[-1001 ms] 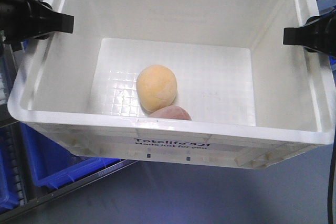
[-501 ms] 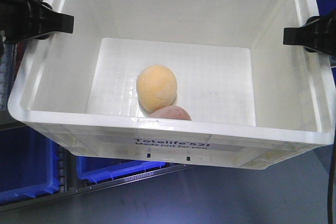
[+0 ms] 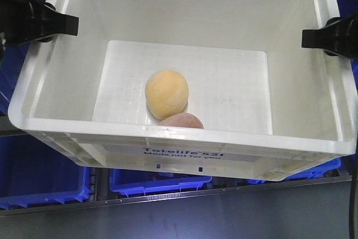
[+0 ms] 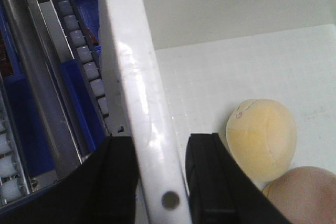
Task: Place moving items into box and shelve
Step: 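Keep gripping the tote rims while the base drives alongside the blue-bin shelves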
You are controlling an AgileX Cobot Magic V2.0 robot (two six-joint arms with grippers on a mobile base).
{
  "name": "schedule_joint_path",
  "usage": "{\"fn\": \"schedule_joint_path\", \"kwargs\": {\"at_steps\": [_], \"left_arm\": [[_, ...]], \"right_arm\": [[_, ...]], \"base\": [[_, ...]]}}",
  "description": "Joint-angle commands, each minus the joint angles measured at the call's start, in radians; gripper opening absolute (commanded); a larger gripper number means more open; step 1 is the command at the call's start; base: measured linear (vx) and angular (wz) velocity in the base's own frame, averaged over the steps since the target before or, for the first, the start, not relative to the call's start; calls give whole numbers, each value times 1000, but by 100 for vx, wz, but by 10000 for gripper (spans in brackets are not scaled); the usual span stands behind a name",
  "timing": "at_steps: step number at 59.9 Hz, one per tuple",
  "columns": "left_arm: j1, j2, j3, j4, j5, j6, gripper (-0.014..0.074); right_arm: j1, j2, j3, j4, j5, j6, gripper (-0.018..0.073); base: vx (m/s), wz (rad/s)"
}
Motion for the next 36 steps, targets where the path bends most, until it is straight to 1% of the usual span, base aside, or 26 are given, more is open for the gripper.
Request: {"fn": "schedule_joint_path", "kwargs": {"at_steps": [1, 21, 36], "left_arm": [[-23, -43, -44, -102, -158, 22, -6], [-23, -43, -44, -102, -158, 22, -6], [-23, -43, -44, -102, -158, 22, -6]], "right_arm": [[11, -27, -47, 78, -149, -21, -6], [11, -27, -47, 78, -149, -21, -6], [11, -27, -47, 78, -149, -21, -6]], "base": [[6, 18], [6, 15], [8, 7]]}}
